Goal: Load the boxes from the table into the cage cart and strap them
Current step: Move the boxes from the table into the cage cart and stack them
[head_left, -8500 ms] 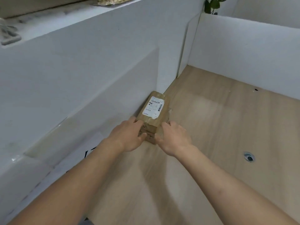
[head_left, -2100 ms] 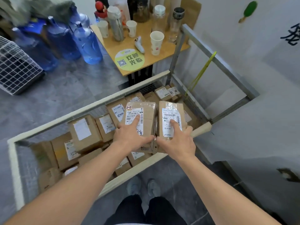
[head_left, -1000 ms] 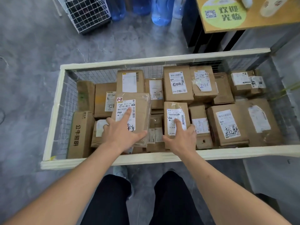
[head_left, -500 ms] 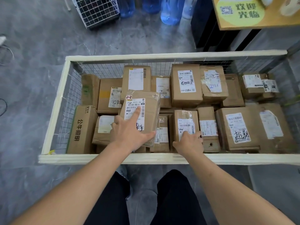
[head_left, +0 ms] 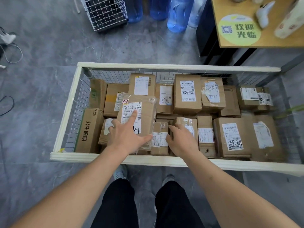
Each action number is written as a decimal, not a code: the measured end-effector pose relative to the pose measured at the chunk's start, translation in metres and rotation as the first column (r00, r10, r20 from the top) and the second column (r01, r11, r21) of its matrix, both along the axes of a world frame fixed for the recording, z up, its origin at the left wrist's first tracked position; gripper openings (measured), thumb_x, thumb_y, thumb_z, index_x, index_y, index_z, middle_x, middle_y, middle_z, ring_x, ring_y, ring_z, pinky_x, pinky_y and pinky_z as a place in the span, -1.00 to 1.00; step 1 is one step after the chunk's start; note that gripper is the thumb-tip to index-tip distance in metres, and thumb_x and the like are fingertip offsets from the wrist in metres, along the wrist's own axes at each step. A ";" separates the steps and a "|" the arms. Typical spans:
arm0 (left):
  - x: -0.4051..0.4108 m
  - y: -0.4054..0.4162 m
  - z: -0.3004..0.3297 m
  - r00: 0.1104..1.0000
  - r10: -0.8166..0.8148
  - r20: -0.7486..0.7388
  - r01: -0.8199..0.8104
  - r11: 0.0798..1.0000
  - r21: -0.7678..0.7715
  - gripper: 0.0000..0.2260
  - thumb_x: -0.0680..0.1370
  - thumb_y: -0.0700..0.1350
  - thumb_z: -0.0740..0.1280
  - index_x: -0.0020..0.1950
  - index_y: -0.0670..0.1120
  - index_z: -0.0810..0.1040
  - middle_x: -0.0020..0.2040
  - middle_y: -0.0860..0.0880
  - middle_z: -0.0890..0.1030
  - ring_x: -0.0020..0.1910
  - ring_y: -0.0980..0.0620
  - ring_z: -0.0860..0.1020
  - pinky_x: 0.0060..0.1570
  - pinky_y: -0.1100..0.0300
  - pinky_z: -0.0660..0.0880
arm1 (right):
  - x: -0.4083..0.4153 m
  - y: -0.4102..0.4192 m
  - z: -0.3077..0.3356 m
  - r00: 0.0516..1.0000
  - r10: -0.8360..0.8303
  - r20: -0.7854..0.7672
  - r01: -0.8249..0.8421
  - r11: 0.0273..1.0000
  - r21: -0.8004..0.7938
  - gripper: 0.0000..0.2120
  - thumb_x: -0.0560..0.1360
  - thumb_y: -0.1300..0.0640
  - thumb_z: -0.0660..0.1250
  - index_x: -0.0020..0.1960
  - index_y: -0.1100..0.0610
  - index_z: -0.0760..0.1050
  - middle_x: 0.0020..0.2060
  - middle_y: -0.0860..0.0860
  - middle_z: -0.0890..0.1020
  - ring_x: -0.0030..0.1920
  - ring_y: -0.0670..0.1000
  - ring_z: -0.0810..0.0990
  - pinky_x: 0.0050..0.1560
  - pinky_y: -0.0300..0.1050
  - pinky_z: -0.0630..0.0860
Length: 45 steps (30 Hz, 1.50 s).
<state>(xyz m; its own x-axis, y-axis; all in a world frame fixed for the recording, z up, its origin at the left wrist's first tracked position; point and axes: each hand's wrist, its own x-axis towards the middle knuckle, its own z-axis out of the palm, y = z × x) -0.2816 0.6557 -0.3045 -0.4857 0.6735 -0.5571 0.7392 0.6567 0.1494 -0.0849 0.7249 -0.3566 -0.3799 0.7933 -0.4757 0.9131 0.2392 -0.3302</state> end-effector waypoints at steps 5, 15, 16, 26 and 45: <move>-0.018 -0.007 0.022 0.999 0.043 -0.006 -0.043 0.999 0.008 0.06 0.25 0.65 0.29 0.61 0.42 -0.17 0.40 -0.25 0.28 0.29 -0.29 0.44 0.21 -0.09 0.50 | -0.028 0.001 0.035 0.999 0.022 -0.028 -0.022 1.000 -0.005 -0.49 0.64 -0.11 0.19 0.57 -0.01 0.36 0.54 0.07 0.37 0.53 0.15 0.32 0.43 0.11 0.40; -0.104 0.004 0.022 0.995 0.094 0.021 -0.094 0.995 0.040 0.06 0.29 0.62 0.33 0.62 0.40 -0.17 0.39 -0.24 0.29 0.30 -0.26 0.42 0.07 -0.02 0.48 | -0.131 0.013 0.052 0.998 0.059 -0.021 -0.058 0.997 0.053 -0.44 0.63 -0.17 0.20 0.59 -0.02 0.31 0.57 0.11 0.31 0.57 0.16 0.26 0.52 0.11 0.29; -0.115 0.008 0.018 0.996 0.086 0.023 -0.087 0.995 0.040 0.06 0.29 0.62 0.32 0.62 0.40 -0.18 0.38 -0.23 0.29 0.28 -0.26 0.43 0.04 -0.01 0.47 | -0.143 0.016 0.051 0.998 0.054 -0.015 -0.053 0.997 0.053 -0.43 0.63 -0.18 0.20 0.59 -0.03 0.30 0.59 0.12 0.28 0.58 0.18 0.24 0.54 0.13 0.27; -0.196 0.074 -0.044 0.998 0.055 0.040 -0.057 0.997 0.052 0.07 0.25 0.66 0.28 0.61 0.41 -0.16 0.43 -0.28 0.25 0.33 -0.36 0.40 0.24 -0.13 0.47 | -0.222 0.055 0.007 0.998 -0.062 0.011 0.062 0.997 0.042 -0.41 0.65 -0.19 0.14 0.64 -0.04 0.21 0.64 0.14 0.17 0.63 0.18 0.15 0.57 0.14 0.22; -0.210 0.136 -0.151 0.998 0.042 0.051 -0.043 0.999 0.009 0.07 0.27 0.63 0.33 0.62 0.38 -0.14 0.36 -0.25 0.22 0.24 -0.35 0.41 0.25 -0.14 0.46 | -0.245 0.082 -0.060 0.986 -0.167 0.017 0.167 0.986 0.007 -0.54 0.69 -0.05 0.12 0.56 0.04 0.33 0.61 0.17 0.23 0.56 0.22 0.28 0.49 0.10 0.31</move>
